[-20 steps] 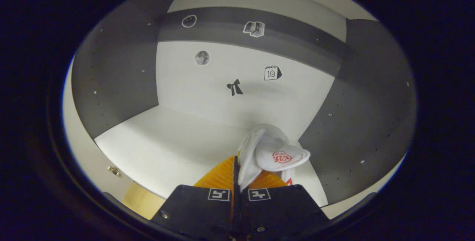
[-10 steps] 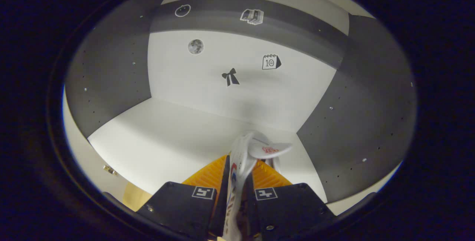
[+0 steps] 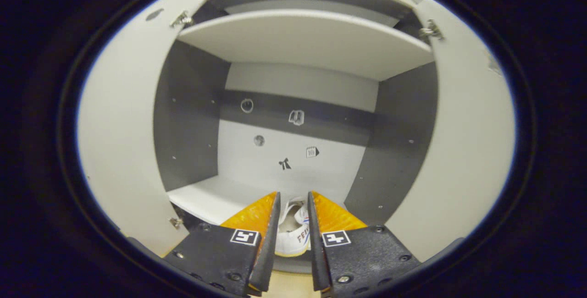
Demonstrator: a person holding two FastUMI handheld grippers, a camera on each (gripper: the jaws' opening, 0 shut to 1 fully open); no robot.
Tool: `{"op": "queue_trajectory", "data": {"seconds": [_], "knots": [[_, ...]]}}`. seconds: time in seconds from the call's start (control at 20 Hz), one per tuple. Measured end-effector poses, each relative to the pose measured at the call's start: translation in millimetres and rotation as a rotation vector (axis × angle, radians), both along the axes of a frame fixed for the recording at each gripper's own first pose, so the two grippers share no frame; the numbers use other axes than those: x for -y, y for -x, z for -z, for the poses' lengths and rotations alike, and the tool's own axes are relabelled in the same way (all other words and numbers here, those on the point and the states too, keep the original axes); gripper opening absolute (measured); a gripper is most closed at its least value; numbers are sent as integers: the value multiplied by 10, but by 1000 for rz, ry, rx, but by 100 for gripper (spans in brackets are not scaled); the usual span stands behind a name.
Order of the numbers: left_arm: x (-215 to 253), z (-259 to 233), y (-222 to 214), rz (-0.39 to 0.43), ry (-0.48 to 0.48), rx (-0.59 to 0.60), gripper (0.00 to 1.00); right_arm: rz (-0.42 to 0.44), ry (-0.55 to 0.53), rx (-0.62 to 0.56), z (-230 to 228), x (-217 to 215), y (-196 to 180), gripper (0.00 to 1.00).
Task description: Grab one shoe with the right hand and put it into the shoe cabinet, grab the other shoe with the left hand and put it into the shoe cabinet; then close the right door with the right hand and the left door with the left hand.
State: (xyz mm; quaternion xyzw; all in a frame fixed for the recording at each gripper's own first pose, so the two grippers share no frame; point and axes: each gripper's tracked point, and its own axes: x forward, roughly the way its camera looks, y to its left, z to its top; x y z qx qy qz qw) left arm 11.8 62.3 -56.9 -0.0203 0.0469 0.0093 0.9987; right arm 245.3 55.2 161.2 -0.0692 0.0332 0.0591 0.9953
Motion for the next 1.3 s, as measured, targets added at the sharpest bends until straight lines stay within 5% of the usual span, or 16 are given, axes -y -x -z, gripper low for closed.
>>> {"op": "queue_trajectory", "data": {"seconds": [0.05,0.1,0.3,0.6,0.75,1.3], "knots": [[37,20,2,10,5,-2,95,-18,-23,40,29,-7,238,40],[67,30,7,20,11,2,95,-22,-35,80,110,12,467,51],[133,66,47,27,29,17,95,22,-55,184,659,190,1223,67],[294,425,157,64,64,-61,95,-95,-122,217,1213,57,2114,88],[258,763,165,43,9,-132,95,-33,-141,165,1540,257,2315,99],[484,1919,201,119,-19,-384,96,155,-174,58,2030,1049,2400,99]]}}
